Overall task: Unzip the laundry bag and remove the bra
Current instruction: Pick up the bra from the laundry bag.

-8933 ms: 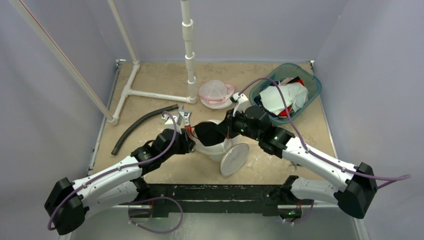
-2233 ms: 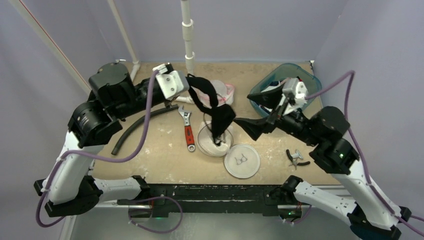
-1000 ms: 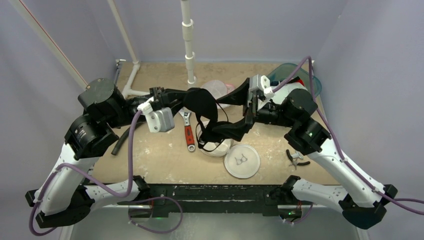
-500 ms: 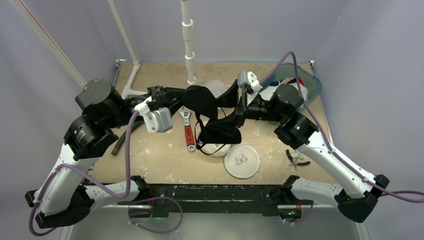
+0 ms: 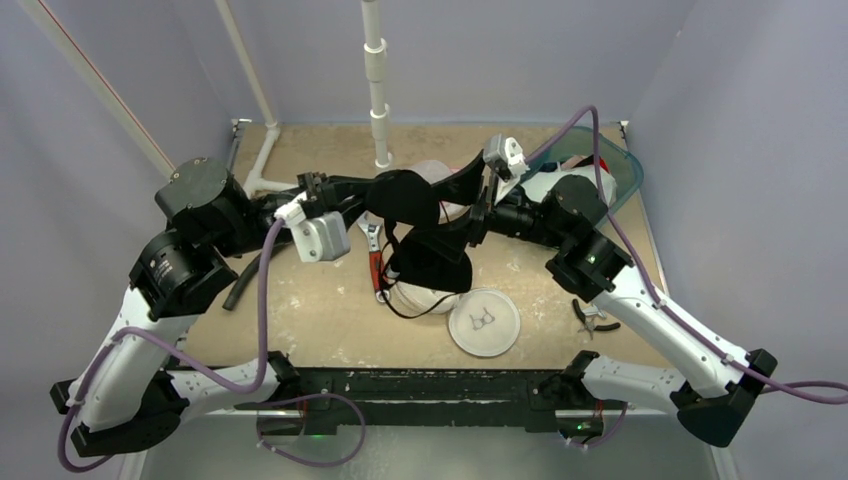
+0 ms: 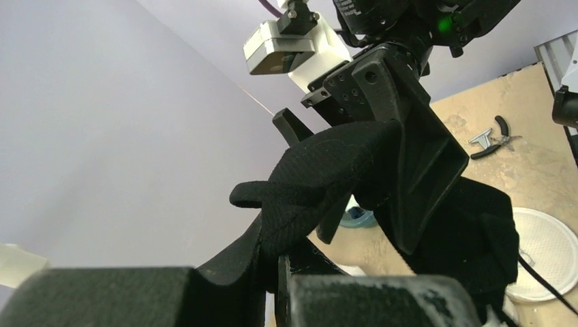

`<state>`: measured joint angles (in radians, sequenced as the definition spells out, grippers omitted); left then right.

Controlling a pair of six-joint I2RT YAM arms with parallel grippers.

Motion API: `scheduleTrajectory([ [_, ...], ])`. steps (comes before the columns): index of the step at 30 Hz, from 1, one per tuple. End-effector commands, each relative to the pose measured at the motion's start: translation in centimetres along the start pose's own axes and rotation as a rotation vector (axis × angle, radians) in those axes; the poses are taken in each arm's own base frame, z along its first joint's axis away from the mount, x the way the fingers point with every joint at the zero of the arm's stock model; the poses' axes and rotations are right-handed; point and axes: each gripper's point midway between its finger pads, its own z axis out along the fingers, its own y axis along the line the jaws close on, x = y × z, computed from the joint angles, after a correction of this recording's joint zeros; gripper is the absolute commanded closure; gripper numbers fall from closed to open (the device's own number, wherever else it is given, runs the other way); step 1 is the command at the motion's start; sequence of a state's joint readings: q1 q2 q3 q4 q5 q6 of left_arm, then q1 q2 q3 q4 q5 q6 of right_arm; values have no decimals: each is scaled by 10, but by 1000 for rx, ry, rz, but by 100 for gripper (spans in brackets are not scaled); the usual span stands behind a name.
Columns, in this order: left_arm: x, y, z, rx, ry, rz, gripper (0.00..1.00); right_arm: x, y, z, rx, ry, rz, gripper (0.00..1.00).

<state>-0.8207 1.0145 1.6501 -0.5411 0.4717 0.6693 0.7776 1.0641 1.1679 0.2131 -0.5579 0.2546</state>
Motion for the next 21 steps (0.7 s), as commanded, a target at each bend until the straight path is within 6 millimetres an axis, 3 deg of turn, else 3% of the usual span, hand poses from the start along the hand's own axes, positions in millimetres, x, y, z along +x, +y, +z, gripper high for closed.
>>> scheduleTrajectory([
  [1, 4, 8, 4, -25, 47, -80, 100, -28, -15, -5, 112, -115, -38, 15],
  [10, 19, 31, 10, -152, 125, -190, 100, -26, -19, -5, 129, -125, -38, 8],
  [21, 11, 42, 9, -188, 118, -202, 100, -20, -19, -8, 141, -102, -23, 7],
])
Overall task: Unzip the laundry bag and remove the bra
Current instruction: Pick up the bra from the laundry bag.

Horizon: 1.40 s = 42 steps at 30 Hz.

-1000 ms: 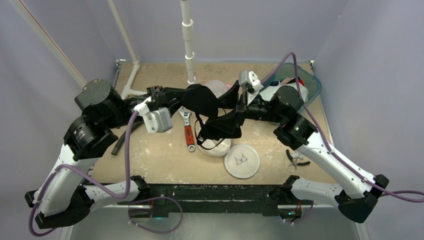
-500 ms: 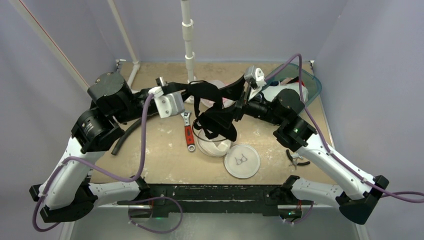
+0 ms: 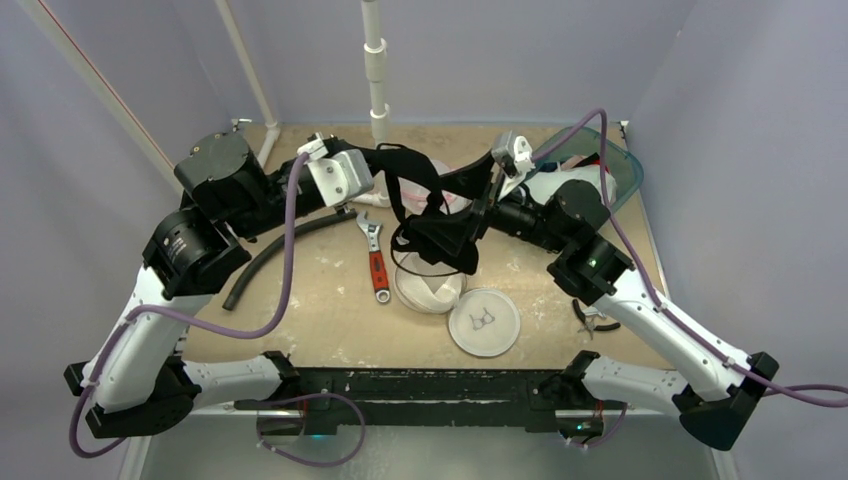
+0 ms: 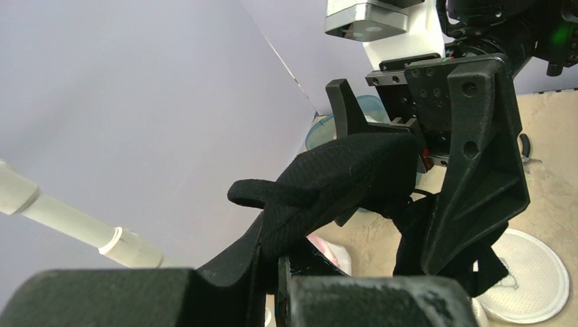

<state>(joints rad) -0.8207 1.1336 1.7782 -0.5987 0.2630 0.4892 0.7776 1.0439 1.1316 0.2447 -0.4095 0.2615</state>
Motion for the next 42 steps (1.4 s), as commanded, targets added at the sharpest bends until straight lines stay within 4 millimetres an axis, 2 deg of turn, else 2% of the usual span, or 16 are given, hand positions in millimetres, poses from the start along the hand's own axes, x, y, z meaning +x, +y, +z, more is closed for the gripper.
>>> scheduleTrajectory([
  [1, -20, 9, -6, -33, -48, -13, 100, -16, 1, -3, 9, -48, -20, 8],
  [8, -22, 5, -5, -10, -57, -25, 100, -16, -4, 1, 27, -63, -16, 18],
  [12, -20, 3, -4, 0, -53, -28, 100, -24, -5, 0, 45, -103, -10, 18],
  [14, -19, 2, -4, 2, -50, -29, 100, -27, -7, 1, 52, -110, -5, 23],
  [16, -17, 0, -4, 6, -47, -31, 100, -24, -9, 5, 51, -94, -2, 36],
  [18, -16, 0, -5, 6, -46, -29, 100, -21, -11, 7, 57, -78, -4, 55],
  [22, -17, 1, -7, -5, -51, -22, 100, -17, -11, 5, 56, -65, -2, 83],
  [24, -16, 1, -9, -13, -54, -21, 100, -18, -10, 3, 58, -63, -3, 94],
  [25, -15, 1, -9, -16, -54, -21, 98, -18, -11, 3, 66, -59, -9, 100],
  [29, -6, -3, -11, -18, -38, -29, 69, -25, -17, -3, 116, -55, -43, 100],
  [31, 1, -6, -14, -28, -26, -42, 54, -28, -24, -7, 167, -47, -62, 100],
  [32, 5, -6, -16, -37, -18, -49, 38, -30, -29, -9, 198, -43, -71, 100],
  [33, 10, -7, -19, -49, -8, -54, 30, -32, -34, -11, 231, -39, -84, 100],
  [37, 35, -17, -36, -81, 38, -70, 20, -27, -58, -16, 367, 35, -91, 100],
  [42, 53, -27, -68, -125, 61, -88, 16, -13, -102, -28, 585, 139, -109, 100],
])
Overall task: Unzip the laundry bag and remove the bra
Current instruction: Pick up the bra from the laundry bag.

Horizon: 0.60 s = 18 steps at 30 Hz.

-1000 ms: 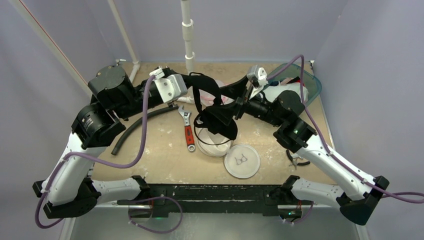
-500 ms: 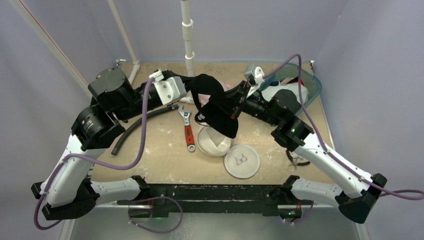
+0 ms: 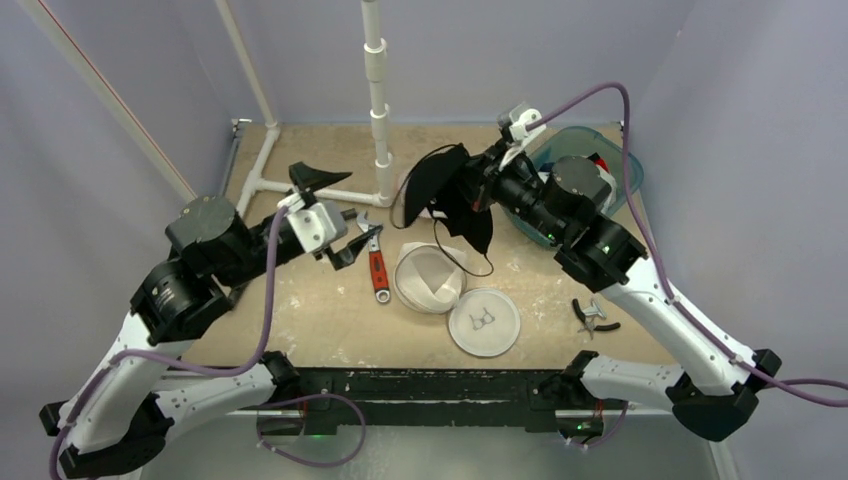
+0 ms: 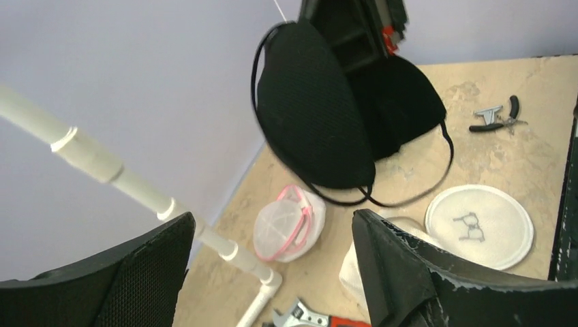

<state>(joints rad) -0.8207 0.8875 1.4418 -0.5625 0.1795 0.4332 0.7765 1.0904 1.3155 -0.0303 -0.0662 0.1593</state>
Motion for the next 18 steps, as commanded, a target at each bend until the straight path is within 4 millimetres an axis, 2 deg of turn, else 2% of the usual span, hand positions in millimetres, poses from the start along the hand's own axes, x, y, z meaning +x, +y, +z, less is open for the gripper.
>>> scheduleTrajectory([
  [1, 4, 2, -30, -75, -24, -25, 15, 12, -56, -1, 260, 87, -55, 100],
  [7, 24, -9, -54, -112, -27, -76, 12, 18, -115, -4, 439, 116, -21, 100],
  [10, 37, -13, -58, -155, -51, -135, 12, 33, -139, 1, 473, 149, 36, 100],
  [11, 42, -15, -58, -169, -61, -171, 11, 38, -144, 4, 468, 161, 58, 100],
  [13, 52, -21, -58, -181, -82, -216, 11, 37, -137, 17, 379, 145, 98, 100],
  [14, 61, -27, -55, -174, -82, -236, 11, 24, -127, 24, 322, 121, 115, 100],
  [16, 67, -31, -55, -186, -110, -268, 11, -19, -116, 32, 253, 41, 124, 100],
  [17, 69, -32, -54, -194, -123, -286, 11, -45, -119, 31, 249, -12, 143, 100],
  [18, 70, -32, -53, -204, -139, -306, 10, -65, -136, 26, 277, -56, 170, 100],
])
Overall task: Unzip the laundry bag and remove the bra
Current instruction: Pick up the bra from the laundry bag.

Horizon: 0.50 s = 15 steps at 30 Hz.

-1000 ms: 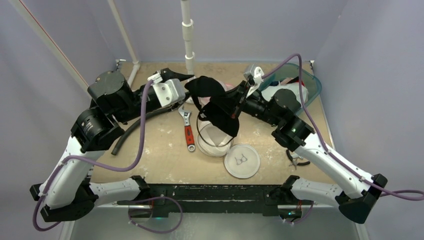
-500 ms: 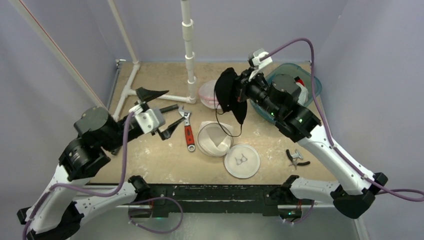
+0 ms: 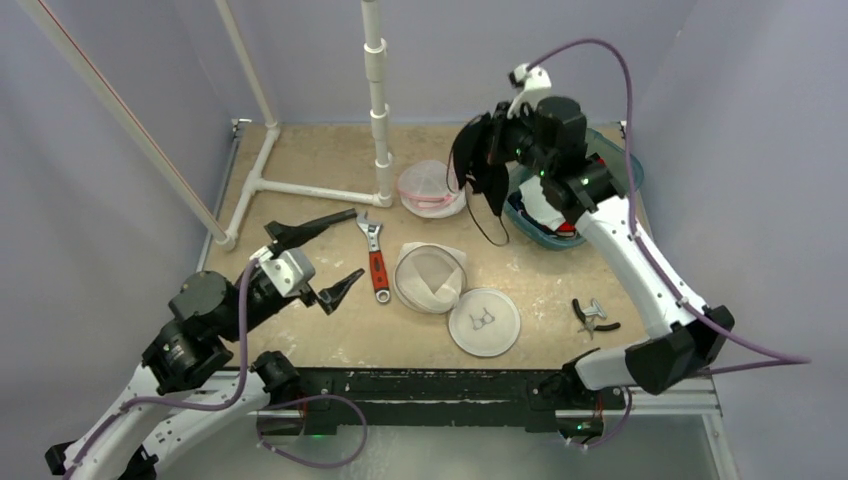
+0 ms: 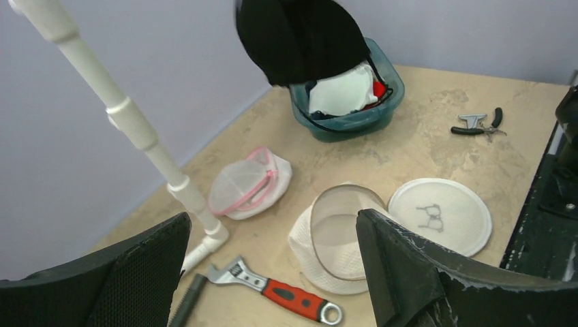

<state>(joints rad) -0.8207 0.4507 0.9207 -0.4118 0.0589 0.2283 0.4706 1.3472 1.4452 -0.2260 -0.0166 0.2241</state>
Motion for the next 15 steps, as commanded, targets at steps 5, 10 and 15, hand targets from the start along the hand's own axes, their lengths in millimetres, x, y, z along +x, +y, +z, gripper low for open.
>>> scheduleTrajectory([
  [5, -2, 0, 13, -59, -105, -188, 9, -84, -127, 1, -54, -198, 541, 100],
  [10, 14, -9, 20, -26, -28, -220, 9, -53, -154, 14, 16, -212, 540, 100],
  [15, 18, -15, 24, -5, -39, -245, 9, -53, -172, 14, 106, -216, 473, 100],
])
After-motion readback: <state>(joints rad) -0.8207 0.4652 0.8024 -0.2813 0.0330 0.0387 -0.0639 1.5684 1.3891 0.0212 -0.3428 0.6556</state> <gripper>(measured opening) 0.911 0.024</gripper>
